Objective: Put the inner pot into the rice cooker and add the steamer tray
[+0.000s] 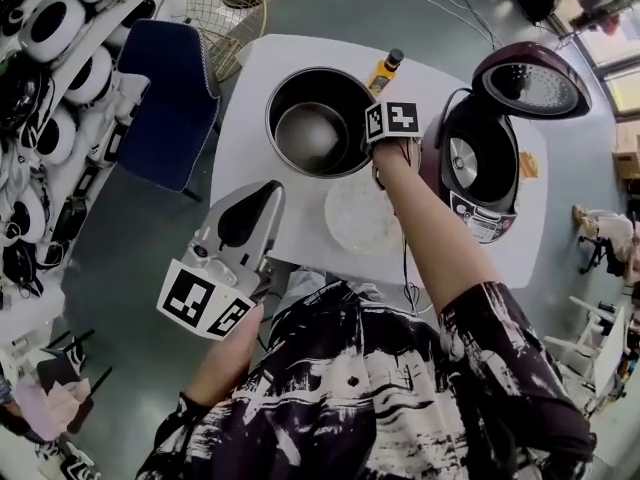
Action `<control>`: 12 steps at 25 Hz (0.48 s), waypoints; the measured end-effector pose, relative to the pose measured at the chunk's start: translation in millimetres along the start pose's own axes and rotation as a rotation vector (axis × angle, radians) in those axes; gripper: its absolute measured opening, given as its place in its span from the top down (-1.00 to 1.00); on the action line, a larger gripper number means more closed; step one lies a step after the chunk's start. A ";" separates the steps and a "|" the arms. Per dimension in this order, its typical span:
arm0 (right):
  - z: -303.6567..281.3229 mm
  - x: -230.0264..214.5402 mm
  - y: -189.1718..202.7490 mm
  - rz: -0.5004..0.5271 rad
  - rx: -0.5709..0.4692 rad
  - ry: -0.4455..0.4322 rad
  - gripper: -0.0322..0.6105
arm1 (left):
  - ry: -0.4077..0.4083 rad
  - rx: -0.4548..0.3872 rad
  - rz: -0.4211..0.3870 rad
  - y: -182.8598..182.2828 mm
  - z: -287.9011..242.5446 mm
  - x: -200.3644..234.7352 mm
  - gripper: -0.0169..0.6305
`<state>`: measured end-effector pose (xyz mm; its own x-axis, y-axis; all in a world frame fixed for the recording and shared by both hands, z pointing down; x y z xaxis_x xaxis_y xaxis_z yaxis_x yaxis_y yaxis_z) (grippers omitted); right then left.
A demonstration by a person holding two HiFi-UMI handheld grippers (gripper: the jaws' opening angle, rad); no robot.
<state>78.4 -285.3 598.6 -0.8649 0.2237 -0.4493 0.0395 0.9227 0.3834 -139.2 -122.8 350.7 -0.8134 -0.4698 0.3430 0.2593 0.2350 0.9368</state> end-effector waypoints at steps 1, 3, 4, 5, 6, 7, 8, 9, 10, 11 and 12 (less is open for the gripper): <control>8.2 4.7 -2.7 -0.006 -0.015 -0.031 0.86 | 0.018 -0.001 -0.004 -1.0 -4.1 -5.9 0.93; 27.6 14.5 -8.1 -0.011 -0.035 -0.091 0.86 | 0.055 -0.001 -0.011 -2.7 -13.7 -20.5 0.93; 39.2 18.2 -10.7 -0.007 -0.041 -0.115 0.86 | 0.077 0.002 -0.013 -3.2 -19.5 -29.6 0.93; 52.4 20.2 -13.2 -0.001 -0.045 -0.132 0.86 | 0.104 0.005 -0.012 -3.3 -25.8 -40.3 0.93; 67.7 20.0 -15.5 0.006 -0.050 -0.144 0.86 | 0.140 0.011 -0.010 -2.9 -33.0 -52.8 0.93; 84.9 17.6 -18.0 0.013 -0.059 -0.150 0.86 | 0.184 0.019 -0.011 -2.0 -40.8 -67.1 0.93; 103.8 13.3 -20.4 0.021 -0.072 -0.152 0.86 | 0.231 0.027 -0.014 -0.8 -48.8 -82.6 0.93; 123.8 7.4 -22.5 0.030 -0.087 -0.151 0.85 | 0.277 0.035 -0.019 0.4 -56.7 -99.0 0.93; 144.4 0.5 -23.7 0.037 -0.103 -0.151 0.85 | 0.317 0.040 -0.024 1.5 -63.8 -115.8 0.93; 165.1 -7.1 -23.6 0.042 -0.118 -0.151 0.85 | 0.352 0.043 -0.028 2.7 -69.8 -132.7 0.93; 185.6 -15.2 -22.3 0.044 -0.132 -0.153 0.85 | 0.380 0.047 -0.029 4.1 -74.4 -149.4 0.93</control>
<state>183.5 -251.0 447.2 -0.7776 0.3174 -0.5428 0.0011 0.8639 0.5037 22.1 -115.0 308.4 -0.5670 -0.7566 0.3256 0.2075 0.2513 0.9454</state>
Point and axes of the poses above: the fingertips, and each gripper's own axes: z backward along the fingers, x to its left, y out of its underside, the point moved 2 cm from there along z, backward along the fingers, and after that the axes turned 15 degrees about -y, right-handed, at the moved point
